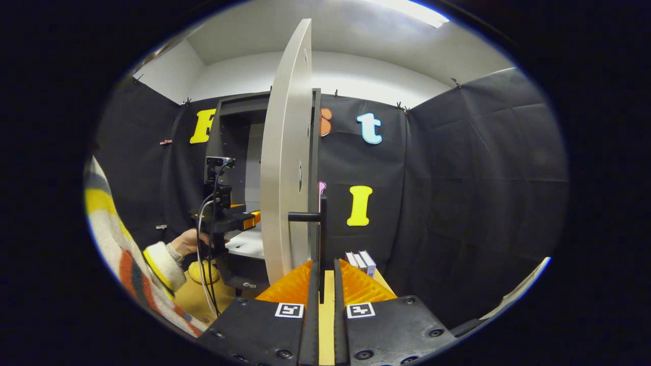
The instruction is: Open the cabinet door with the right hand, grasp the bottle in the cabinet with the left hand and place it on the coaster, then close the cabinet door with the right hand.
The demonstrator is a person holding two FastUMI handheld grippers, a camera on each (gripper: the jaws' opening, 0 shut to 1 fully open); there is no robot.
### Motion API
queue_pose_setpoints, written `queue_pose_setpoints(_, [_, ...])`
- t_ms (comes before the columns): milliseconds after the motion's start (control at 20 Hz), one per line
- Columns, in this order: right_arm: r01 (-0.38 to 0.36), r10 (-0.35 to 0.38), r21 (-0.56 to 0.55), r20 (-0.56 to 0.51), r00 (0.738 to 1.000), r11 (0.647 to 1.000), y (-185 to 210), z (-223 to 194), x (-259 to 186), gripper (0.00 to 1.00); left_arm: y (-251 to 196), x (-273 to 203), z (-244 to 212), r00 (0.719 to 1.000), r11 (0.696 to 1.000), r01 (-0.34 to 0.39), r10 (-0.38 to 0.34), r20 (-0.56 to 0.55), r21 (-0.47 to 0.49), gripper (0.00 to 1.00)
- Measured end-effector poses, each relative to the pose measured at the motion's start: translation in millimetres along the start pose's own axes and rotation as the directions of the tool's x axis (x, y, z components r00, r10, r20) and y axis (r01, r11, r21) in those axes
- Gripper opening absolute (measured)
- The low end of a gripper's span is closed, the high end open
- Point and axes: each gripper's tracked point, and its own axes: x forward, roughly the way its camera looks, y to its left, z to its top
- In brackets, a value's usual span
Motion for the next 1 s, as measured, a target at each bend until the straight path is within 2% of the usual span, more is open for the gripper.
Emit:
queue_pose_setpoints(150, [-0.018, 0.018, -0.008, -0.029, 0.999, 1.0, 5.6, -3.0, 10.2, 0.16, 10.2, 32.9, -17.6, 1.0, 1.0, -0.014, 0.014, -0.022, -0.004, 0.92])
queue_pose_setpoints(300, [-0.025, 0.028, 0.052, -0.052, 0.998, 0.998, 4.7, -3.9, 11.5, 0.11, 18.0, 60.4, -35.2, 0.999, 1.0, -0.018, 0.017, -0.041, -0.008, 0.93])
queue_pose_setpoints(400, [-0.023, 0.027, 0.073, -0.061, 0.998, 0.997, 5.7, -3.5, 13.2, 0.11, 17.7, 77.6, -45.6, 0.999, 1.0, 0.005, -0.006, -0.053, -0.021, 0.96])
queue_pose_setpoints(500, [-0.018, 0.024, 0.074, -0.07, 0.997, 0.997, 5.4, -3.3, 13.8, 0.11, 17.6, 91.5, -54.2, 0.998, 0.999, 0.023, -0.024, -0.064, -0.022, 0.92])
queue_pose_setpoints(800, [-0.004, 0.011, 0.075, -0.102, 0.995, 0.997, 5.3, -3.8, 15.1, 0.11, 18.7, 118.5, -65.4, 0.997, 0.999, 0.036, -0.037, -0.074, -0.016, 0.94])
queue_pose_setpoints(850, [-0.002, 0.01, 0.074, -0.104, 0.995, 0.997, 5.4, -4.2, 14.1, 0.11, 18.8, 119.6, -65.7, 0.997, 0.999, 0.035, -0.036, -0.073, -0.013, 0.89])
queue_pose_setpoints(1000, [0.0, 0.008, 0.075, -0.106, 0.994, 0.997, 6.2, -2.6, 13.7, 0.11, 17.6, 118.9, -64.1, 0.997, 0.999, 0.038, -0.038, -0.064, -0.003, 0.83])
